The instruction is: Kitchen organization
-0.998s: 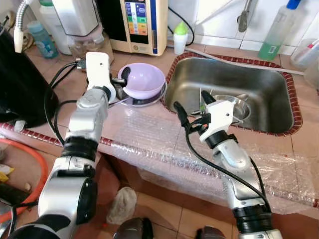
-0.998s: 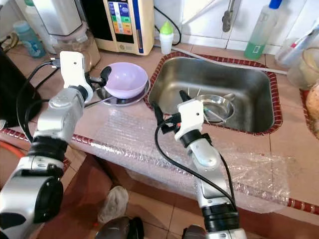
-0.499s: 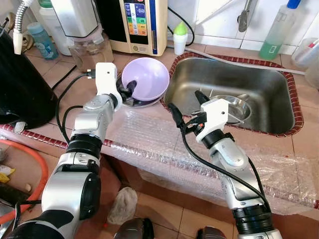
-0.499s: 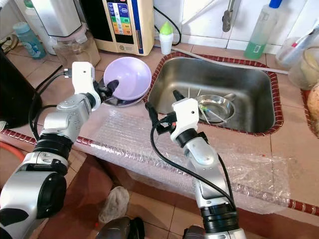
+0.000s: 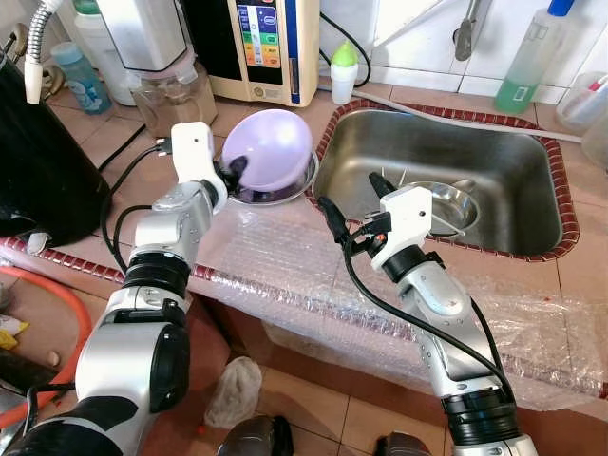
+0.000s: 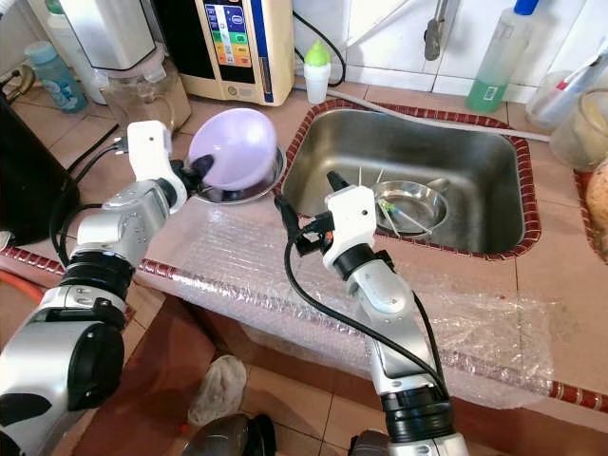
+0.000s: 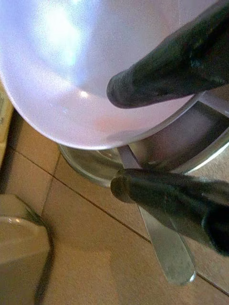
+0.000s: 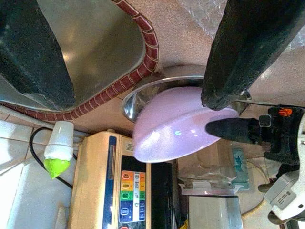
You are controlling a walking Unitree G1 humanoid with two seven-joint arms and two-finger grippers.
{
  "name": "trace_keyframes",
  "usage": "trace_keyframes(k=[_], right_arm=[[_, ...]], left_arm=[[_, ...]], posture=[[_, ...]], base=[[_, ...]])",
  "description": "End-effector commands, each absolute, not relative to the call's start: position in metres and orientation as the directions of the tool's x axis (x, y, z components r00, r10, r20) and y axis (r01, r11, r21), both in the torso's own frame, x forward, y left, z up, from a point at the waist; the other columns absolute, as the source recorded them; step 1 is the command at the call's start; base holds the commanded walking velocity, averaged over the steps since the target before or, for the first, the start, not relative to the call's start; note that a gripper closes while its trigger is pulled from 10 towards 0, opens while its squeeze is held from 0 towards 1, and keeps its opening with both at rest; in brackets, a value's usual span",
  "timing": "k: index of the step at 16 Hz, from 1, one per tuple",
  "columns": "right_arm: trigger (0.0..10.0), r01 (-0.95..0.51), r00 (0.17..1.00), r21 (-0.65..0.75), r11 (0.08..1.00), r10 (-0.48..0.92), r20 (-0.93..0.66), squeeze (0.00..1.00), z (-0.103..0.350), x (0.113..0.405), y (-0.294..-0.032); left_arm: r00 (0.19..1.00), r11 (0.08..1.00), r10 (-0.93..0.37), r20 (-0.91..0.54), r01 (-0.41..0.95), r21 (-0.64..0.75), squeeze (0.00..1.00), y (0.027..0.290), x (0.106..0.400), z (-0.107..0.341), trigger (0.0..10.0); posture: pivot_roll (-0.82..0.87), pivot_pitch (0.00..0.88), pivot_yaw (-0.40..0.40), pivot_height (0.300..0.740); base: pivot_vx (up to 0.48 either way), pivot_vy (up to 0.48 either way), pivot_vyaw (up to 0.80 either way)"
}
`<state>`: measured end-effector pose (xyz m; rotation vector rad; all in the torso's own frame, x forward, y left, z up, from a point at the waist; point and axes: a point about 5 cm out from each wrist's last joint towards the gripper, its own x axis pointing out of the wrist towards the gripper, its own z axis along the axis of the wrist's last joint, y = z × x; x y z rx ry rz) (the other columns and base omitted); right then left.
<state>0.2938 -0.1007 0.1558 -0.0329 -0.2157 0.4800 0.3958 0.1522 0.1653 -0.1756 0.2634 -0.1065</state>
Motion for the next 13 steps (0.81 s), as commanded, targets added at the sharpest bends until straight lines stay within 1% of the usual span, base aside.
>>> trace_keyframes(k=[1,3,6,9,13], right_arm=[[10.0,-0.481,0.852,-0.084,0.873,0.488,0.189,0.0,0.157,0.294,-0.095],[10.0,-0.493,0.849,-0.087,0.866,0.5,0.169,0.0,0.154,0.295,-0.094],[10.0,-0.529,0.84,-0.078,0.845,0.535,0.096,0.0,0.143,0.295,-0.09],[10.0,-0.532,0.839,-0.078,0.843,0.537,0.085,0.0,0.141,0.294,-0.089],[10.0,-0.512,0.852,-0.077,0.856,0.517,0.088,0.0,0.142,0.299,-0.09]], left_arm=[[0.962,0.981,-0.108,-0.25,0.062,-0.185,0.0,0.158,0.397,0.167,0.0],[0.962,0.98,-0.111,-0.25,0.064,-0.189,0.0,0.158,0.397,0.166,0.0],[0.963,0.979,-0.107,-0.246,0.058,-0.196,0.0,0.157,0.397,0.166,0.0],[0.97,0.978,-0.096,-0.225,0.051,-0.2,0.0,0.156,0.397,0.167,0.0],[0.978,0.959,-0.119,-0.173,0.068,-0.274,0.0,0.149,0.397,0.174,0.0]], posture=[[-0.06,0.03,0.109,0.74],[-0.06,0.029,0.107,0.74],[-0.06,0.031,0.102,0.74],[-0.06,0.032,0.101,0.74],[-0.05,0.029,0.101,0.74]], base=[[0.0,0.0,0.0],[0.0,0.0,0.0],[0.0,0.0,0.0],[0.0,0.0,0.0],[0.0,0.0,0.0]])
